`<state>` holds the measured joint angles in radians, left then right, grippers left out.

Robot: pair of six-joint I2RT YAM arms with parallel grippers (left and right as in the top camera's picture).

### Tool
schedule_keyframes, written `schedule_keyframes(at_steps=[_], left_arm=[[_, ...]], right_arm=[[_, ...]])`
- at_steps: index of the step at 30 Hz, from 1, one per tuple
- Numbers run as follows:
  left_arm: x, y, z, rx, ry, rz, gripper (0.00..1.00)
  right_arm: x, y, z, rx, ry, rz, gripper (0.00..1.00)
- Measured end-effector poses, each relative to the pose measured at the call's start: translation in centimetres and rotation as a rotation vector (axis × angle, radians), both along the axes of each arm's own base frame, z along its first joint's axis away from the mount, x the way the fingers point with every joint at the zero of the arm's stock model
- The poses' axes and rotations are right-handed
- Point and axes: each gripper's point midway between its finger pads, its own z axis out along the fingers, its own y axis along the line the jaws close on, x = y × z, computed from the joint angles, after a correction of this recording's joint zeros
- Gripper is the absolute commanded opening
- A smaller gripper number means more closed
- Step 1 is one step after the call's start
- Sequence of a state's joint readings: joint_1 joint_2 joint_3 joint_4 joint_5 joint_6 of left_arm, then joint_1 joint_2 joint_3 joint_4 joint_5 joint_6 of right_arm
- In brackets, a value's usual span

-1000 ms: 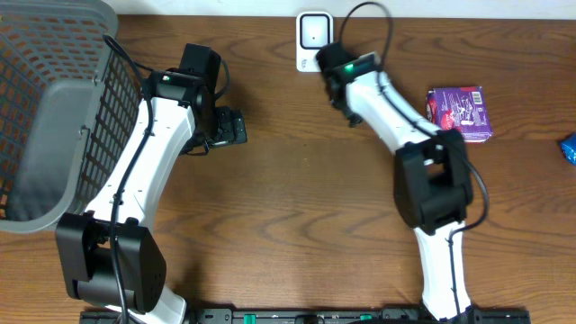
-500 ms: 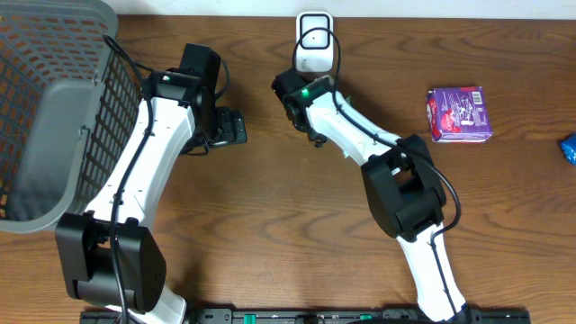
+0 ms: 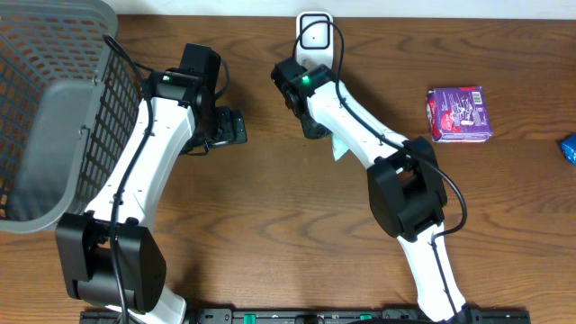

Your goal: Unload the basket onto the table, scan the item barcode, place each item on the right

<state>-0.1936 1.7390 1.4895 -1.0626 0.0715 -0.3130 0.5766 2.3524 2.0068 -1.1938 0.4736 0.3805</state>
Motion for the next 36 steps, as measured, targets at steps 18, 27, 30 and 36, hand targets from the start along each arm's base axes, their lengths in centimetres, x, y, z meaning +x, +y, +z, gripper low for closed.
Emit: schedule_keyframes(at_steps=[18,27,30,36], left_arm=[[0.0,0.0,0.0,0.000,0.000,0.000,0.98],[0.0,0.0,0.0,0.000,0.000,0.000,0.98],[0.0,0.0,0.0,0.000,0.000,0.000,0.98],[0.0,0.0,0.0,0.000,0.000,0.000,0.98]], right_arm=[[2.3,-5.7,-0.1,-0.393,-0.241,0.004,0.02],[0.2,-3.2,-1.7,-0.364,-0.160,0.091,0.26],[-0.7,-0.6,-2.3,-0.311,-0.150,0.136,0.46],[-3.0,2.7,-3.1,-0.265,-0.113,0.204,0.43]])
